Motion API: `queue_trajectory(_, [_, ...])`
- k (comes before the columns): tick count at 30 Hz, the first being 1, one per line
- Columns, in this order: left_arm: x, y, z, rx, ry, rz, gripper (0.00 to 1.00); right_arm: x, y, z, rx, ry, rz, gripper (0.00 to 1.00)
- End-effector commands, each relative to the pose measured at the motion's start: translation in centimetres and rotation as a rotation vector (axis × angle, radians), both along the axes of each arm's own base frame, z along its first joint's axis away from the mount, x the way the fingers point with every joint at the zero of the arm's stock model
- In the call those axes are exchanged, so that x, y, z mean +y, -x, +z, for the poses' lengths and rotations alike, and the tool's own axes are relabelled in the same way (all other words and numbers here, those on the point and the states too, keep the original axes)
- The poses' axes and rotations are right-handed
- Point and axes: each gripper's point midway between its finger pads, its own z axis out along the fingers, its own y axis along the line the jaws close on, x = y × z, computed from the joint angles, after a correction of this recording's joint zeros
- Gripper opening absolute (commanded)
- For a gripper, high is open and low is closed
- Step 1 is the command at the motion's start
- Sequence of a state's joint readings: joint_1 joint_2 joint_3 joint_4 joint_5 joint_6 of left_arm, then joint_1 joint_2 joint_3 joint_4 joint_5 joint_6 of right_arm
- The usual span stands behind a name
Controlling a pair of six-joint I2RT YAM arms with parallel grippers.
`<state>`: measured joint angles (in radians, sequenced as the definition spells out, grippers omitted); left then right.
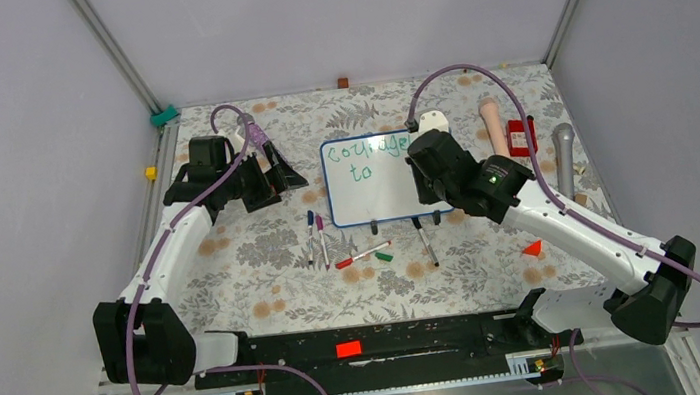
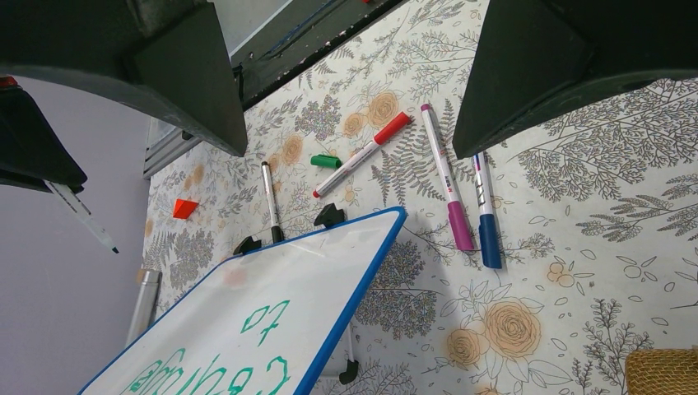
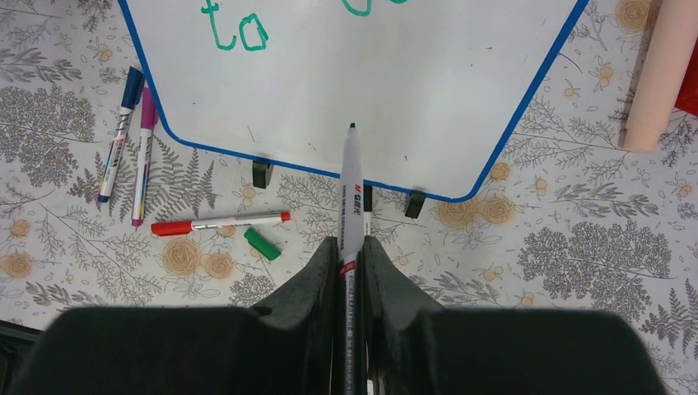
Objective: Write a sentence on the whiteboard
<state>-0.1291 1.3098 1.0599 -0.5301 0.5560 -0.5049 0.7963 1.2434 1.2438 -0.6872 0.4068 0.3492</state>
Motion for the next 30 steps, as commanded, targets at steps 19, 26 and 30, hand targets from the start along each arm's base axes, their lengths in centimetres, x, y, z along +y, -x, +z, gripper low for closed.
queue_trajectory(19, [0.1,-0.3,2.7,-0.086,0.018,0.025,0.98,0.3,-0.8,-0.4,-0.031,0.007,0.014,0.00])
queue_trajectory(26, [0.1,-0.2,2.6,-0.081,0.019,0.036,0.98,-0.2,0.2,0.1,-0.007,0.002,0.024,0.00])
queue_trajectory(30, [0.1,-0.2,2.5,-0.081,0.021,0.039,0.98,-0.2,0.1,0.6,-0.018,-0.006,0.023,0.00])
